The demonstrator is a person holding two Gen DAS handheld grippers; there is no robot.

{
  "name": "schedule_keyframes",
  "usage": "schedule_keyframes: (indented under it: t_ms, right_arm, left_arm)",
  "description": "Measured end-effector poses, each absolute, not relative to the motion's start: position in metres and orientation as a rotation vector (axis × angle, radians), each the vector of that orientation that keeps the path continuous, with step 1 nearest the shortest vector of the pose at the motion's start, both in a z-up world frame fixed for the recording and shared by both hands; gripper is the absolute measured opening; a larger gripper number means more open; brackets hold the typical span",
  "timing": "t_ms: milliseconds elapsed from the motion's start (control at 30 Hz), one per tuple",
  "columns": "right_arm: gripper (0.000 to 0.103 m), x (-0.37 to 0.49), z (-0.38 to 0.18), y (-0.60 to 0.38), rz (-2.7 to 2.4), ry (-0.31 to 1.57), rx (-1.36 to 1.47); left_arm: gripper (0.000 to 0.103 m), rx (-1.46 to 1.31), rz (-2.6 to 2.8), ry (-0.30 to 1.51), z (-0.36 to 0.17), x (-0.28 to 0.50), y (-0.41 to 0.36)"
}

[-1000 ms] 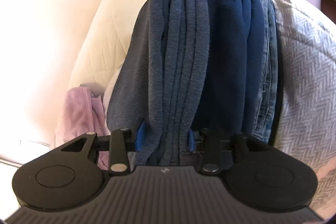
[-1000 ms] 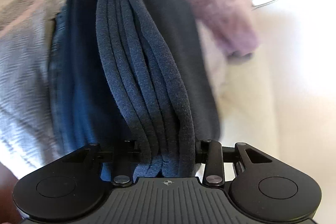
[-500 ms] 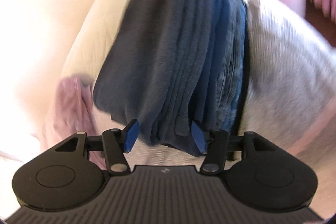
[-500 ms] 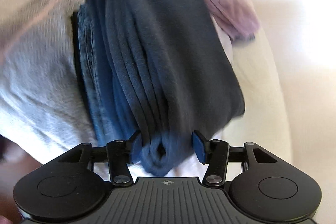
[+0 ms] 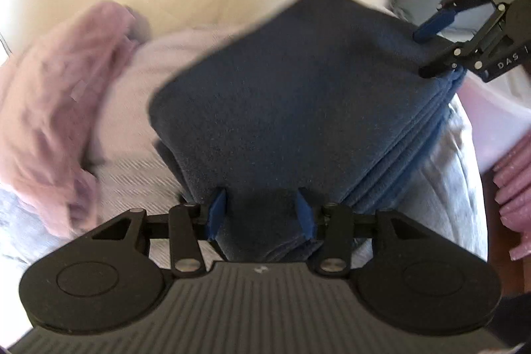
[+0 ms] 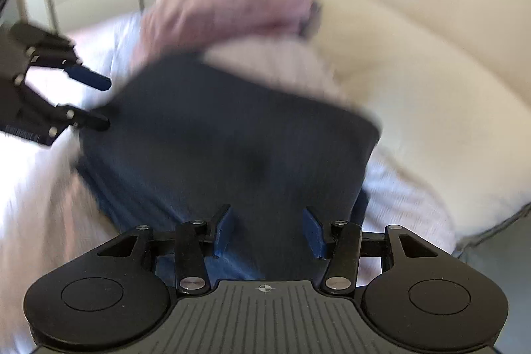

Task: Fold clothes
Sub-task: 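Lower the sweatpants onto the jeans stack with both grippers, then open both grippers to release the sweatpants on the stack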

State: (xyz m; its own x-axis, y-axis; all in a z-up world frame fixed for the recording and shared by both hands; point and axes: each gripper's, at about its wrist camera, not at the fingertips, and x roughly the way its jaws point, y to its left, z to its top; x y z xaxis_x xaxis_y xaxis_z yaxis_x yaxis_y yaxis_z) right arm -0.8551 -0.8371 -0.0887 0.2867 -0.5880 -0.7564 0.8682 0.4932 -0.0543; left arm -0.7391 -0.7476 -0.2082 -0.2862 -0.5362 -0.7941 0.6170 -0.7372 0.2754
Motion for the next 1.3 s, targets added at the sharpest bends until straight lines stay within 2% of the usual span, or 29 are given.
schedule_keyframes:
  t_ms: [267, 467, 633, 733, 800, 967, 1133, 1300]
  right_arm:
    - [0.051, -0.86, -0.093, -0.837, -0.956, 0.859, 0.406]
    - [0.051, -0.863, -0.109, -0.829, -0.954, 0.879, 0.398]
    - [0.051, -0.854, -0.122, -0.815, -0.992, 0.879, 0.349]
    - [0.051, -0.857, -0.13, -0.806, -0.988, 0.872, 0.319]
    - [0.051, -0.858, -0.134, -0.802, -0.978, 0.869, 0.299]
    - [0.051, -0.861, -0.124, -0.812, -0.961, 0.876, 0.368]
    - [0.051, -0.88, -0.065, -0.824, -0.987, 0.704, 0.458]
    - [0.051, -0.887, -0.059, -0.89, -1.044, 0.599, 0.483]
  left_arm:
    - [0.041, 1.211, -2.048, 0.156, -0.191, -0.734, -0.737]
    - [0.041, 1.033, -2.048, 0.25, -0.164, -0.752, -0.786]
    - [0.037, 1.072, -1.979, 0.393, -0.181, -0.763, -0.838]
    - [0.047, 1.1, -1.925, 0.481, -0.205, -0.758, -0.856]
    - [0.05, 1.1, -1.916, 0.492, -0.218, -0.758, -0.858]
    - [0.048, 1.094, -1.909, 0.478, -0.217, -0.761, -0.86]
    - [0.048, 1.089, -1.909, 0.481, -0.214, -0.76, -0.86]
    - [0.048, 1.077, -1.909, 0.481, -0.214, -0.759, -0.858]
